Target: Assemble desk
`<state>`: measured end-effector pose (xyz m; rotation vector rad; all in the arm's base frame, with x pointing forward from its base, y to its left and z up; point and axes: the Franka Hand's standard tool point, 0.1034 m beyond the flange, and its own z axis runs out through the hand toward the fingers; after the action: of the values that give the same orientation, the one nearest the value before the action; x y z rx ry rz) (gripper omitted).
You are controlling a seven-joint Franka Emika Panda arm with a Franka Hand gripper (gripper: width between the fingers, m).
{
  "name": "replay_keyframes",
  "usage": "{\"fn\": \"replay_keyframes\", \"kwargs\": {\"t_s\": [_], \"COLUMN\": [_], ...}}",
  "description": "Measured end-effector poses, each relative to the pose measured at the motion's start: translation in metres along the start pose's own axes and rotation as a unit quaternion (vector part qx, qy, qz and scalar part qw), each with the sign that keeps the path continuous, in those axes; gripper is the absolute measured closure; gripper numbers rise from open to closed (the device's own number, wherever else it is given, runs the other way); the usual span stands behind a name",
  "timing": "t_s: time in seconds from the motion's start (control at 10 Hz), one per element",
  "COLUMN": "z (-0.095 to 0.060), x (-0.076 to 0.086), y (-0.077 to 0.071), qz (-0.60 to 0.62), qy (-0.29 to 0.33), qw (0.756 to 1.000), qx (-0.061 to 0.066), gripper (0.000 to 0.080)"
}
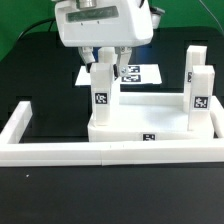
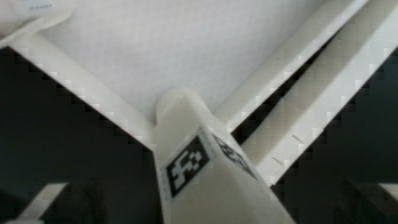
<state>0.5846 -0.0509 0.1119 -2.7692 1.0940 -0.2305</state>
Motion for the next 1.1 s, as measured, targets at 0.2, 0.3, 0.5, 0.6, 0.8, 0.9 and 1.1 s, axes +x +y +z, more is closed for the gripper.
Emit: {"fn": "replay_keyframes", "kwargs": {"t_s": [0.2, 0.3, 0.5, 0.6, 0.8, 0.9, 1.1], "z": [0.013, 0.016, 0.016, 0.016, 0.016, 0.017, 0.017], "x": [0.008, 0.009, 0.01, 0.01, 0.01, 0.01, 0.012], "y": [-0.002, -0.005, -0.002, -0.002, -0.002, -0.001, -0.004], "qz": [-0.117, -0.162, -0.167, -0.159, -0.11, -0.076, 0.028], "qy": [-0.064, -0.045, -0.046, -0.046, -0.045, -0.045, -0.043], "qw": [0.991, 0.986, 0.985, 0.986, 0.993, 0.996, 0.998], "qx": [-0.013, -0.011, -0.011, -0.012, -0.014, -0.016, -0.02], "gripper": [0.0151, 0.0151, 0.0178, 0.0178, 0.0356, 0.0513, 0.0513]}}
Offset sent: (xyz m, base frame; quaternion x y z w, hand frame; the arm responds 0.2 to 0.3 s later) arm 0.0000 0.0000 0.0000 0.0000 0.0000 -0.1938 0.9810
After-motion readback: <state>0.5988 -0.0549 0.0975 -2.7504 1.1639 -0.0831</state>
